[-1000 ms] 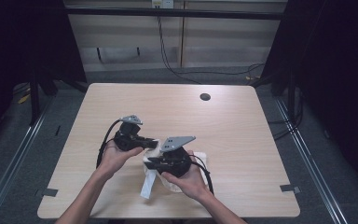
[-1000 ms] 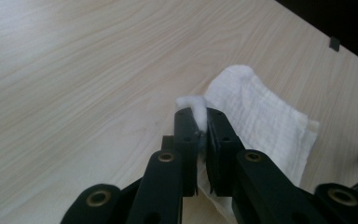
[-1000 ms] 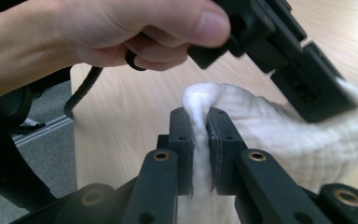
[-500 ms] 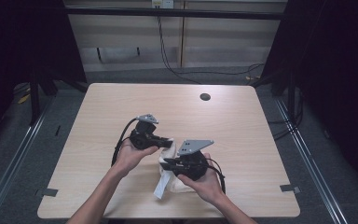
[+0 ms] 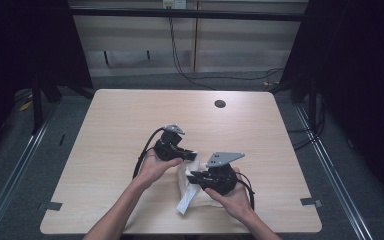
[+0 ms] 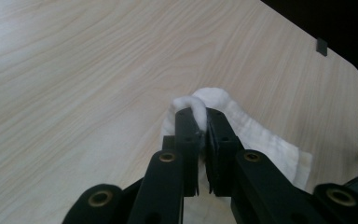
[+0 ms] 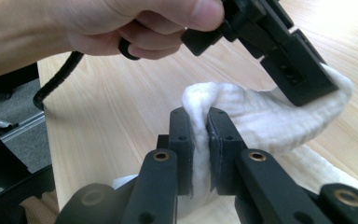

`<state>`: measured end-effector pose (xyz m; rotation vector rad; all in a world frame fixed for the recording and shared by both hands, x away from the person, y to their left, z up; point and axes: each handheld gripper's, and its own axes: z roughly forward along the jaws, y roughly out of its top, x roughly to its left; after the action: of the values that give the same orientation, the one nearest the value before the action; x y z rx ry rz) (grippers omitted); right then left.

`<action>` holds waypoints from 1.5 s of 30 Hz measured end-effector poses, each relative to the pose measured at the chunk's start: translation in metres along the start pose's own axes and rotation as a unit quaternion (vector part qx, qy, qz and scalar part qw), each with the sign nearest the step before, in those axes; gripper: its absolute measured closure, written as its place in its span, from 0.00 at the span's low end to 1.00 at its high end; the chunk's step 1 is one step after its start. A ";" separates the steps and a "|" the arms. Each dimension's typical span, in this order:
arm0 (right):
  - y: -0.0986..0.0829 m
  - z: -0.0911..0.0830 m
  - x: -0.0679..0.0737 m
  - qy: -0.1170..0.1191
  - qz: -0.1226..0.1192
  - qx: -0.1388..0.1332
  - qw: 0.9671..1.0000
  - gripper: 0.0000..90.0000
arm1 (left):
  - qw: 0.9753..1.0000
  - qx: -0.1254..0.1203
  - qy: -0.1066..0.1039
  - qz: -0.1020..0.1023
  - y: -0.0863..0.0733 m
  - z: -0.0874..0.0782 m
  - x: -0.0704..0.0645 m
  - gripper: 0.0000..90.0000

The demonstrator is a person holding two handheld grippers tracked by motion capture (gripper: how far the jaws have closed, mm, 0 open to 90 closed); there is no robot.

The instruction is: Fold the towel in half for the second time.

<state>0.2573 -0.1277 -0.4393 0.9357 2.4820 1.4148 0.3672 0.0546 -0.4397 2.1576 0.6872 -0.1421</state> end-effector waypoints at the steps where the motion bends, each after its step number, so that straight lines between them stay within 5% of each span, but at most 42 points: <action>1: -0.002 -0.002 0.001 -0.005 0.000 -0.005 1.000 0.91 | 1.000 -0.003 -0.003 0.002 0.001 0.002 -0.003 0.94; 10: -0.023 -0.012 -0.005 -0.029 0.025 0.009 0.999 0.90 | 1.000 0.016 -0.008 0.000 0.000 0.028 -0.005 0.94; 31: -0.063 -0.032 -0.027 -0.065 0.042 0.057 0.995 0.87 | 0.999 0.040 -0.013 -0.003 0.007 0.081 -0.015 0.94; 38: -0.067 -0.031 -0.031 -0.081 0.031 0.074 0.993 0.86 | 0.999 0.050 -0.005 -0.011 0.006 0.089 -0.010 0.93; 45: -0.068 -0.028 -0.034 -0.081 0.037 0.078 0.993 0.81 | 0.999 0.045 -0.019 -0.018 0.007 0.091 -0.008 0.87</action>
<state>0.2422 -0.1928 -0.4857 1.1342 2.4875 1.1246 0.3761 -0.0216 -0.4895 2.2224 0.7104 -0.2369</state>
